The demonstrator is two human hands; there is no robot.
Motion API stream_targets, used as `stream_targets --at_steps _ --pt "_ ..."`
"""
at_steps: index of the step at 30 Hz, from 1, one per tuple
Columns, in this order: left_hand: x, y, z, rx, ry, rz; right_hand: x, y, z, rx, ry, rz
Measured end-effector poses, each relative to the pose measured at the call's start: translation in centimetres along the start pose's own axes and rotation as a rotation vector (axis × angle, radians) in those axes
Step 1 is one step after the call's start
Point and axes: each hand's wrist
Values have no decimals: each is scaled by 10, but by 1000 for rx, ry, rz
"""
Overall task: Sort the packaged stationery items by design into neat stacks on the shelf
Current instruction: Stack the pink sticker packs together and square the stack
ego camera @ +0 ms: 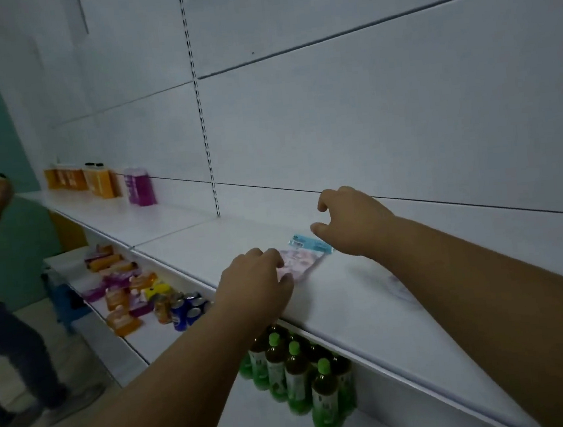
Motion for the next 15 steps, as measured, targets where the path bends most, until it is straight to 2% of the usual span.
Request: stream_targets --at_steps 2,6,9,15 --pt "-15 26 9 -3 76 46 -8 6 -4 -51 -29 -7" --pt "-40 69 19 0 224 250 -12 8 -7 -174 -109 -31" --pt "-56 85 24 -109 145 259 -10 7 -8 -290 -178 -58" --pt "-50 108 18 -207 -115 294 -4 -15 -8 -500 -293 -132"
Point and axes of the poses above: each hand's wrist, its own y-axis towards the middle knuckle, its own x-axis out of the back of the hand, z = x × y, and after that the axes turned 5 degrees about y, right-handed
